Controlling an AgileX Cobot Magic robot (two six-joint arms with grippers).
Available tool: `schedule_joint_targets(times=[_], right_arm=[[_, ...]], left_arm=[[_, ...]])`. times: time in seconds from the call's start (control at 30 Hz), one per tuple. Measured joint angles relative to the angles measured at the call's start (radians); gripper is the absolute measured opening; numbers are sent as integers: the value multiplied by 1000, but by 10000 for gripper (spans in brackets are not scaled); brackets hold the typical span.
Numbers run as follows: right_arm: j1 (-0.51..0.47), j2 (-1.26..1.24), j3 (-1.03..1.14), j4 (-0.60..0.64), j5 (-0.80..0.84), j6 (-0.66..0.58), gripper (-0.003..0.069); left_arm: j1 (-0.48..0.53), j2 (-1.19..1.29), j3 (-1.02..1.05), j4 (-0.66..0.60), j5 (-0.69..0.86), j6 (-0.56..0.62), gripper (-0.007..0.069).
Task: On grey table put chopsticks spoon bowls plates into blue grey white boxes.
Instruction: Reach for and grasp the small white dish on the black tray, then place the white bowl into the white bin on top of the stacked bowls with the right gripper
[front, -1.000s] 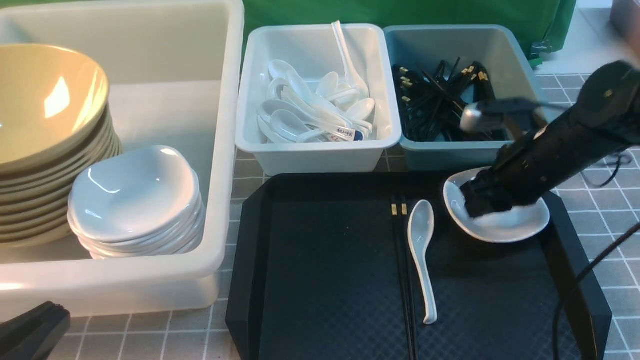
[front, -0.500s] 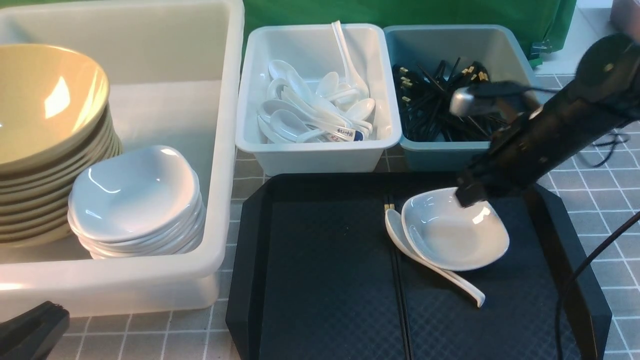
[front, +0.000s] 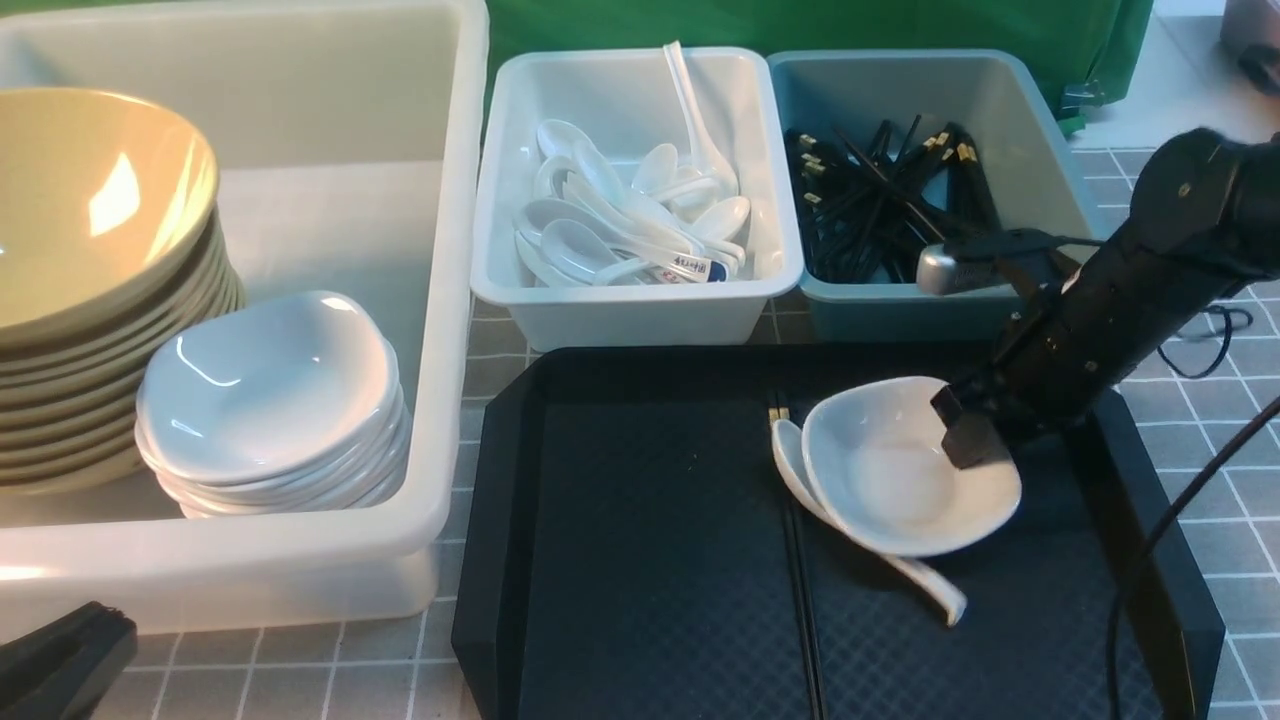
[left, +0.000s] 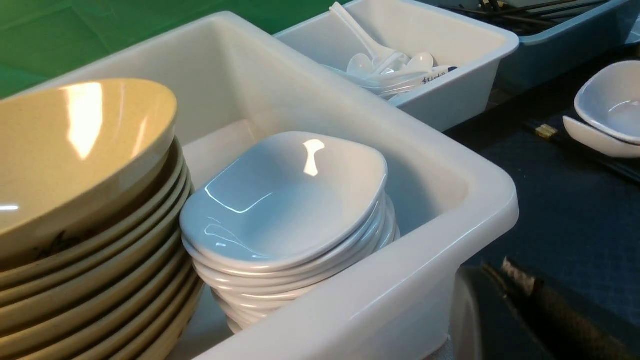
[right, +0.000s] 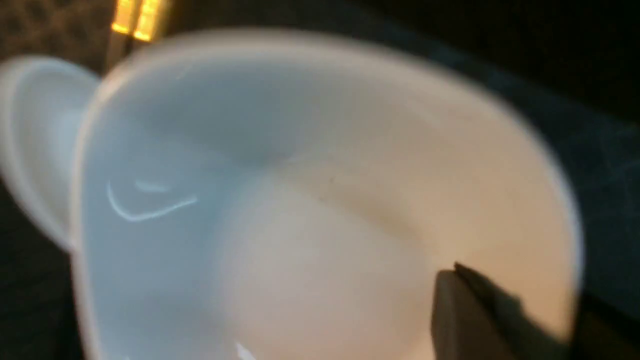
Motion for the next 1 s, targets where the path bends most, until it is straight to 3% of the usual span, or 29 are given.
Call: schedule_joint_targets(times=[0.1, 0.27, 0.3, 0.37, 0.5, 0.57, 0.6, 0.63, 0.7, 0.83, 1.0], right_arm=[[1, -90, -30, -19, 32, -5, 65], [47, -197, -116, 67, 15, -16, 61], [100, -214, -153, 173, -14, -51, 61], [144, -218, -175, 235, -42, -79, 61], [364, -179, -251, 440, -183, -206, 61], [493, -110, -308, 500, -277, -277, 61], [493, -110, -313, 502, -277, -282, 61], [563, -52, -349, 517, -339, -300, 62], [614, 10, -389, 522, -403, -304, 67], [658, 136, -472, 509, -467, -310, 131], [629, 154, -491, 496, -423, -289, 321]], left_arm=[[0, 0, 0, 1, 0, 0, -8], [0, 0, 0, 2, 0, 0, -8], [0, 0, 0, 2, 0, 0, -8], [0, 0, 0, 2, 0, 0, -8], [0, 0, 0, 2, 0, 0, -8], [0, 0, 0, 2, 0, 0, -8], [0, 0, 0, 2, 0, 0, -8], [0, 0, 0, 2, 0, 0, -8], [0, 0, 0, 2, 0, 0, -8], [0, 0, 0, 2, 0, 0, -8], [0, 0, 0, 2, 0, 0, -8]])
